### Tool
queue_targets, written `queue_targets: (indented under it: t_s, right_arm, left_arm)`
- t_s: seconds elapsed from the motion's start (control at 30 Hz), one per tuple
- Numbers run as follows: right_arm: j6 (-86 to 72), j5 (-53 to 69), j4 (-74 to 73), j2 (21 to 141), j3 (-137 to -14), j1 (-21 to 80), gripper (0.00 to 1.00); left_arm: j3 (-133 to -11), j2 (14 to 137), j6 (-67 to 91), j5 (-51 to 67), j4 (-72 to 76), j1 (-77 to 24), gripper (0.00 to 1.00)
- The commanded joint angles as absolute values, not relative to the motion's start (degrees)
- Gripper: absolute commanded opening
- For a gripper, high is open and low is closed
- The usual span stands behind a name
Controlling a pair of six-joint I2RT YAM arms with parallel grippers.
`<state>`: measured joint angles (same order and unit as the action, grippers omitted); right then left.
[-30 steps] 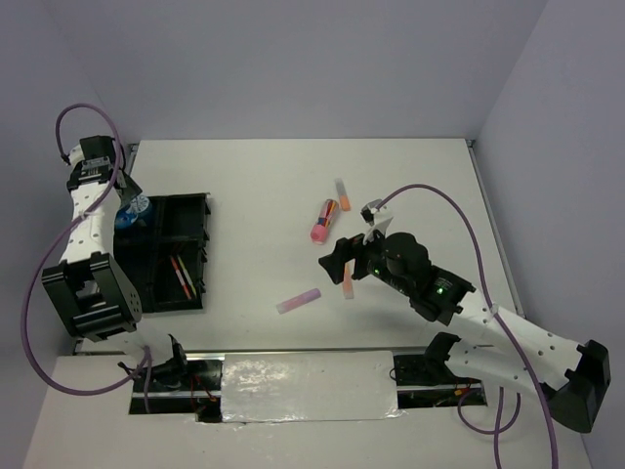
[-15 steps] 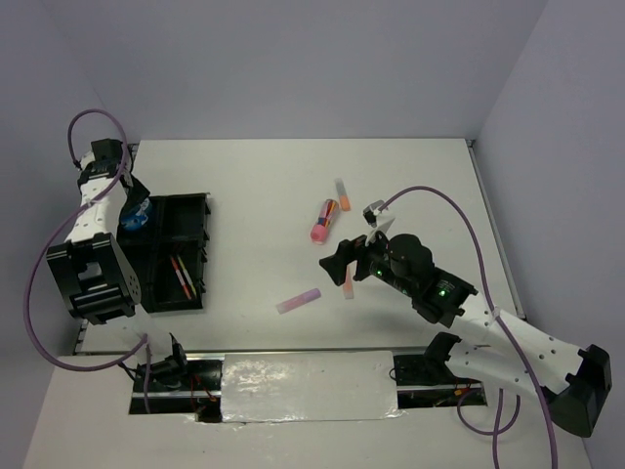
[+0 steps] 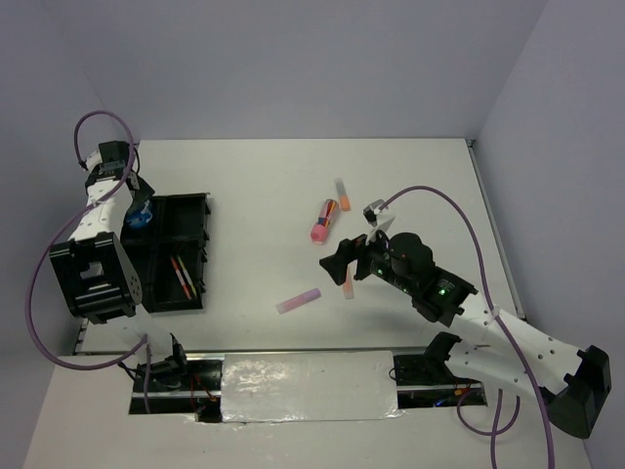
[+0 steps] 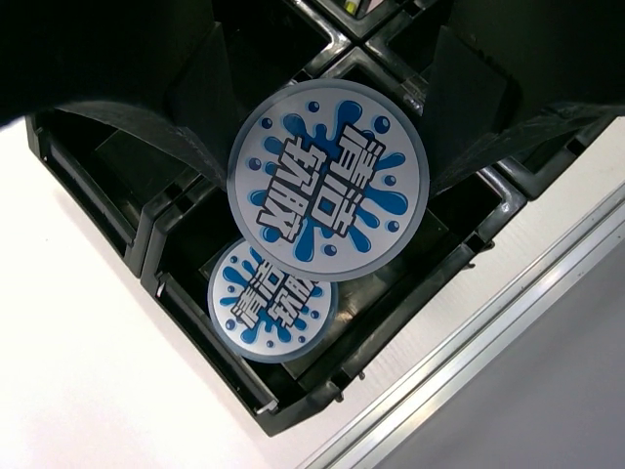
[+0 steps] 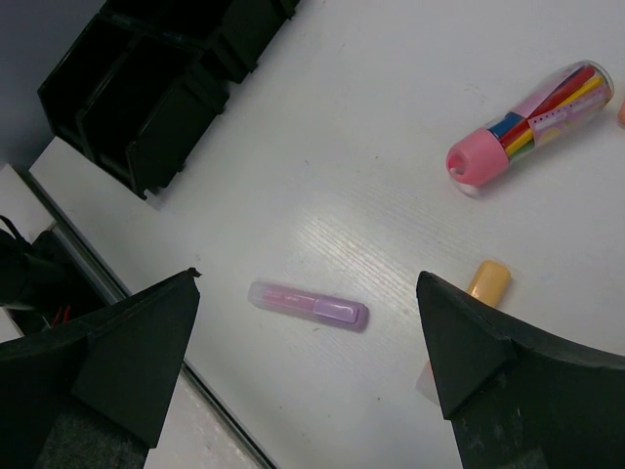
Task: Sort the stationery into containers
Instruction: Place the stationery in the storage box.
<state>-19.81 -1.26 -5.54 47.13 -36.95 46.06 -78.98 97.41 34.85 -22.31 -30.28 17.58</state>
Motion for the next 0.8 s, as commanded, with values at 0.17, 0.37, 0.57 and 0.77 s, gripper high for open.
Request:
queue_targets:
  t_s: [0.17,0.37,0.57,0.77]
  right_arm:
    - [-18.7,-0.7,-2.8,46.0,-36.3,45.5,1.00]
    - [-18.7,-0.3,-2.5,46.4,-36.2,45.4,1.00]
    - [-18.5,1.0,-2.2,46.6,-36.3,45.3,1.00]
    - [-18.5,1.8,-2.1,46.8,-36.3,45.4,1.00]
  left_arm:
    - [-77.7,95.5,35.7,-25.0,-26.1,17.5,0.00]
    - [-76.7,96.2,35.8,-25.6,-25.0,17.1,0.00]
    - [-73.3,94.3,35.9,-27.2,-20.5,16.3,0.12]
    - [-69.6,92.4,35.9,-29.0,-17.2,16.2,0.17]
